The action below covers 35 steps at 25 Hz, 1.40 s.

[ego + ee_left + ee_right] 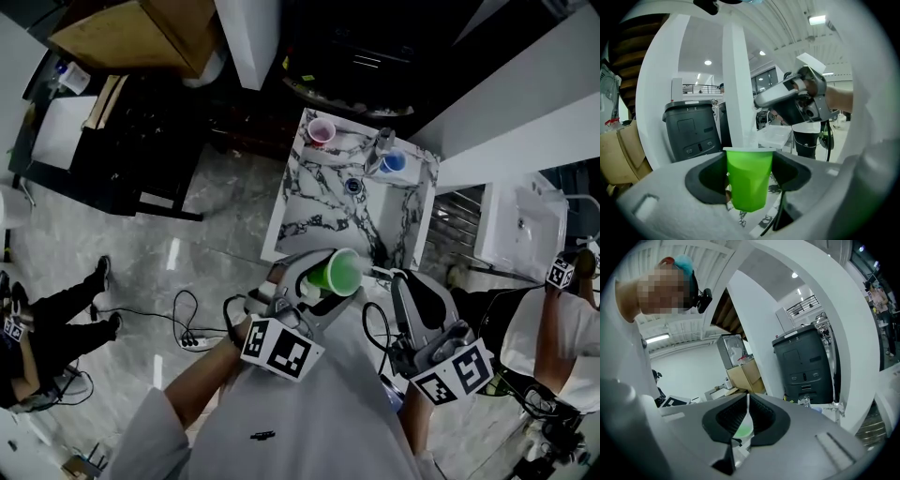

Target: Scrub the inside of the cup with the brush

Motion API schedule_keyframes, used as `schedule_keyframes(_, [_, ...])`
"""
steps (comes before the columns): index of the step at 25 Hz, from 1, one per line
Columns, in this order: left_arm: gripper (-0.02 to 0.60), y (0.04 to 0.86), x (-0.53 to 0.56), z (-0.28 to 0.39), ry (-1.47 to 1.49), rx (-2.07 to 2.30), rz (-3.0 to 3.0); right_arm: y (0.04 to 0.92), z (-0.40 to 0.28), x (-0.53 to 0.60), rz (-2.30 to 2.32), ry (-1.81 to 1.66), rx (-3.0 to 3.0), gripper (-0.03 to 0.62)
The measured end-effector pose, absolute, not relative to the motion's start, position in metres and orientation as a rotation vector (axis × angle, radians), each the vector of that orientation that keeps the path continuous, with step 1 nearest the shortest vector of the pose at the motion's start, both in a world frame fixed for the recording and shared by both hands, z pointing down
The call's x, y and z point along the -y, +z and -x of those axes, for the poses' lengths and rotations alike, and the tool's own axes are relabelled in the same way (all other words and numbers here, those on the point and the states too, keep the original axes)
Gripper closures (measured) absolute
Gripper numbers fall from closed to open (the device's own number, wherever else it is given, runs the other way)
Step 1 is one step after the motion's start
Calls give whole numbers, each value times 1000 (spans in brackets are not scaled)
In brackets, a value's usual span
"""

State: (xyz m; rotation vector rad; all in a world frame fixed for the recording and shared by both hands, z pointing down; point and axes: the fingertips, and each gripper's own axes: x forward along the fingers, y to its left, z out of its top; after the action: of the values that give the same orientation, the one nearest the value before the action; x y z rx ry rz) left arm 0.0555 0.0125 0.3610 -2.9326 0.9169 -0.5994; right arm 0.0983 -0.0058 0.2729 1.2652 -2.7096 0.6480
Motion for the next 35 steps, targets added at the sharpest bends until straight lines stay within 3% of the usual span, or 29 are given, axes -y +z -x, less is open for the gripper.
schedule_keyframes(25, [279,356,-2,-63,-554,-876,2946,249,-59,-4,-1013,634,2889,571])
schedule_keyframes(35, [279,344,4,-55,-524,-935,2925,257,-80,-19,-977,575,2799,571])
